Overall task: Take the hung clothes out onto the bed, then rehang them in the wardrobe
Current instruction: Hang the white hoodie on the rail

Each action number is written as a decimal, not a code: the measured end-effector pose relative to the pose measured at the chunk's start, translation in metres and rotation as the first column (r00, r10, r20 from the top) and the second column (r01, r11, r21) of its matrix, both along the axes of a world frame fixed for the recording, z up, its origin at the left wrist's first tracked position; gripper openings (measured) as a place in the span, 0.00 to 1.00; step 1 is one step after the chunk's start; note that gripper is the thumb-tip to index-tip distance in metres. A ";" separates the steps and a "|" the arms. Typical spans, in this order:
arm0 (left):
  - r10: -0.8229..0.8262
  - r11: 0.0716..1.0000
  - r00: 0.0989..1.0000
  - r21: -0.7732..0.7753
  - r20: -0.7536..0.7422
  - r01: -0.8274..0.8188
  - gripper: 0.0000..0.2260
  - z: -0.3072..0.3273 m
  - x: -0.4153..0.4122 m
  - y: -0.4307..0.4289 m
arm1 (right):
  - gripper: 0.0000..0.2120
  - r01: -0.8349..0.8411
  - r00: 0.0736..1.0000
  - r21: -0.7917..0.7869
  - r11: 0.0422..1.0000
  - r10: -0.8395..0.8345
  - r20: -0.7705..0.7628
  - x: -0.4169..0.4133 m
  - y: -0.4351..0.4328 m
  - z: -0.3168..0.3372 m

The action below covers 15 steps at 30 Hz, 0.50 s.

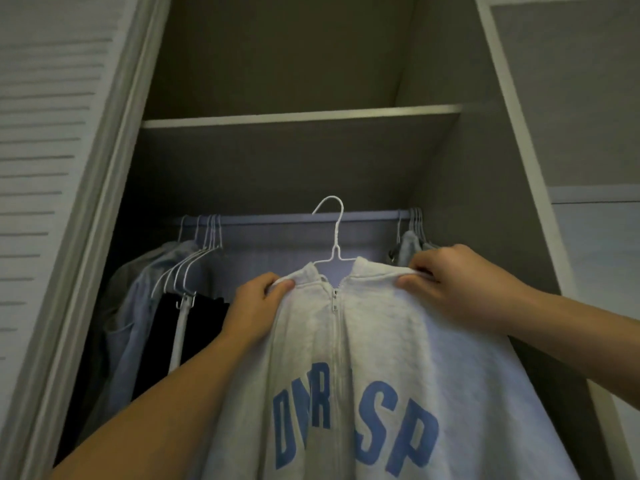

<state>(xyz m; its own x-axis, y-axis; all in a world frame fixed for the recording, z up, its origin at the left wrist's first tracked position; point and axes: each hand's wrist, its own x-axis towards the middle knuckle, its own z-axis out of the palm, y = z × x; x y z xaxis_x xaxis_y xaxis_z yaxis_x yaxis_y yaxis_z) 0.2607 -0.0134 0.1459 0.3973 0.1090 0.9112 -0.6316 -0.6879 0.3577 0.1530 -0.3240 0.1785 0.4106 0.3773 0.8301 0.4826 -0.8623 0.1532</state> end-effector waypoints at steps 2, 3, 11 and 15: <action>-0.024 1.000 1.000 -0.016 0.016 0.025 0.13 0.017 0.032 -0.003 | 0.19 0.060 0.998 0.004 0.998 -0.060 0.012 0.009 0.007 0.015; -0.049 0.998 0.998 -0.028 0.026 0.050 0.13 0.025 0.047 -0.005 | 0.19 0.089 0.996 0.007 0.996 -0.089 0.013 0.012 0.012 0.023; -0.178 0.979 0.979 -0.084 0.098 0.186 0.15 0.088 0.153 0.005 | 0.18 0.246 0.969 0.114 0.963 -0.246 -0.014 0.053 0.079 0.082; -0.170 0.975 0.981 -0.131 0.095 0.181 0.16 0.117 0.190 0.030 | 0.17 0.251 0.968 0.202 0.947 -0.248 -0.038 0.089 0.121 0.112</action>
